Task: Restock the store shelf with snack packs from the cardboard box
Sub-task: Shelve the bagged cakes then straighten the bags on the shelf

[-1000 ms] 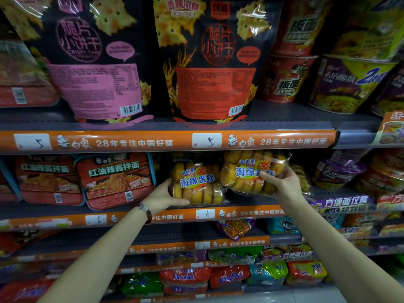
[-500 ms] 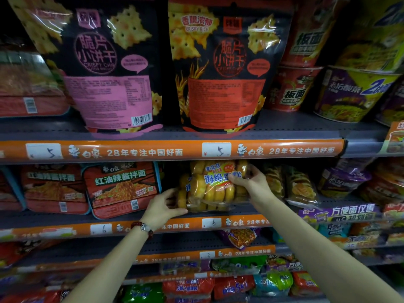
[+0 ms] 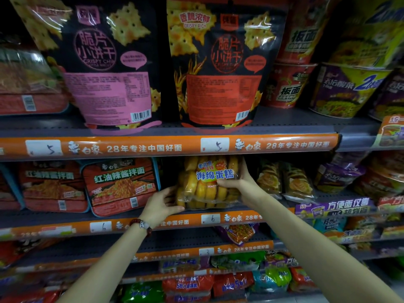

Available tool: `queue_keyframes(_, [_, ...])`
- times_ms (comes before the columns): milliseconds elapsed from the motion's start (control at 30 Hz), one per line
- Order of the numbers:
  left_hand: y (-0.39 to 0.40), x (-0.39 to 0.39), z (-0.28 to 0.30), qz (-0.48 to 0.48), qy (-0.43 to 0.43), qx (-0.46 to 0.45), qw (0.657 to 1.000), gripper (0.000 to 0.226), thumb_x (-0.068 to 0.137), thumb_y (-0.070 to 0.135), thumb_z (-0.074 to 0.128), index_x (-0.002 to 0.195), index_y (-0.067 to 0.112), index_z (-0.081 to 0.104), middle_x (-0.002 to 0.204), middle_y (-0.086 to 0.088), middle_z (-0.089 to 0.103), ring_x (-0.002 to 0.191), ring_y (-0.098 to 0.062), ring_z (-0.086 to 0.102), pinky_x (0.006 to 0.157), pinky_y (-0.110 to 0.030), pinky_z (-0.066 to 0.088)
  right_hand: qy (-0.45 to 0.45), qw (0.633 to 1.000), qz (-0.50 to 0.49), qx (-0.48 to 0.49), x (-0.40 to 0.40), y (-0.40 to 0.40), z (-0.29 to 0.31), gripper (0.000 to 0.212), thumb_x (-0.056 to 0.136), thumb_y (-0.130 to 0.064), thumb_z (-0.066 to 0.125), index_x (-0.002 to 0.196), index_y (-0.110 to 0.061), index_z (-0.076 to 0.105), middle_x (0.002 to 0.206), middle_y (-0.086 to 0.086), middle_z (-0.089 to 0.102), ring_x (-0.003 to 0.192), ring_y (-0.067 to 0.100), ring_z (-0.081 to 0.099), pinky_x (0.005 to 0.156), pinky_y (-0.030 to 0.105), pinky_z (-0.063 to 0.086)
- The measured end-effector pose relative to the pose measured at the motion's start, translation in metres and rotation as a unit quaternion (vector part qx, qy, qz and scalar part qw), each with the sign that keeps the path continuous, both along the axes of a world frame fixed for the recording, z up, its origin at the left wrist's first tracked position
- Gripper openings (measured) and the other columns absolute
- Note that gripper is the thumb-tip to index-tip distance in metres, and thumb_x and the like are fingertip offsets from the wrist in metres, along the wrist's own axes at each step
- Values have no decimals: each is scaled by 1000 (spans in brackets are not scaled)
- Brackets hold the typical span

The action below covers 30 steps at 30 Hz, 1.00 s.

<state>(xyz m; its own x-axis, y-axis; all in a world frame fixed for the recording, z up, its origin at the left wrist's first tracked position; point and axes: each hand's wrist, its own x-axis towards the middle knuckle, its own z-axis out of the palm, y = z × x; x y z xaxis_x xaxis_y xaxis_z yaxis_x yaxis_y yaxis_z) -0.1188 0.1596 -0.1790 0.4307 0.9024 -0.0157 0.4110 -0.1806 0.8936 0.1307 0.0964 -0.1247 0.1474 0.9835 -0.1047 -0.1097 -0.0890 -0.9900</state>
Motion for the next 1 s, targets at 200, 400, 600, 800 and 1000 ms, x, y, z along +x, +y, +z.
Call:
queue_keyframes(200, [-1, -4, 1, -7, -4, 0, 1000, 78, 55, 42, 86, 124, 18, 58, 109, 8, 70, 97, -1, 66, 85, -19, 53, -124, 992, 23, 23, 0, -6, 1, 110, 63, -9, 89, 147, -36, 22, 130, -10, 54, 119, 7, 54, 100, 34, 50])
queue_keyframes(400, [2, -5, -1, 10, 2, 7, 1000, 70, 57, 44, 85, 119, 20, 63, 108, 6, 71, 99, -4, 66, 88, -28, 53, -295, 949, -77, 83, -18, -9, 7, 83, 70, -34, 84, 140, -17, 42, 127, -5, 60, 113, 7, 55, 100, 27, 47])
queue_keyframes(600, [2, -5, -2, 13, -11, -2, 1000, 67, 68, 14, 82, 129, 19, 55, 120, 2, 65, 107, -8, 63, 99, -35, 49, -335, 936, -54, 97, -19, -18, 3, 72, 83, -39, 71, 144, -23, 35, 129, -13, 51, 122, 5, 48, 93, 14, 38])
queue_keyframes(800, [1, -1, 0, 26, -23, -15, 999, 68, 69, 10, 81, 130, 16, 53, 121, 1, 64, 108, -10, 61, 102, -37, 47, -355, 932, -15, 67, -11, -16, -1, 101, 71, -38, 82, 151, -25, 21, 140, -5, 49, 127, 12, 48, 98, 19, 39])
queue_keyframes(1000, [-4, 2, 0, 78, -22, -26, 996, 75, 71, 11, 79, 137, 8, 44, 134, -14, 53, 123, -24, 52, 101, -30, 42, -327, 945, -10, 29, -13, 0, 8, 93, 76, -37, 80, 150, -23, 26, 144, -2, 48, 133, 20, 44, 102, 24, 37])
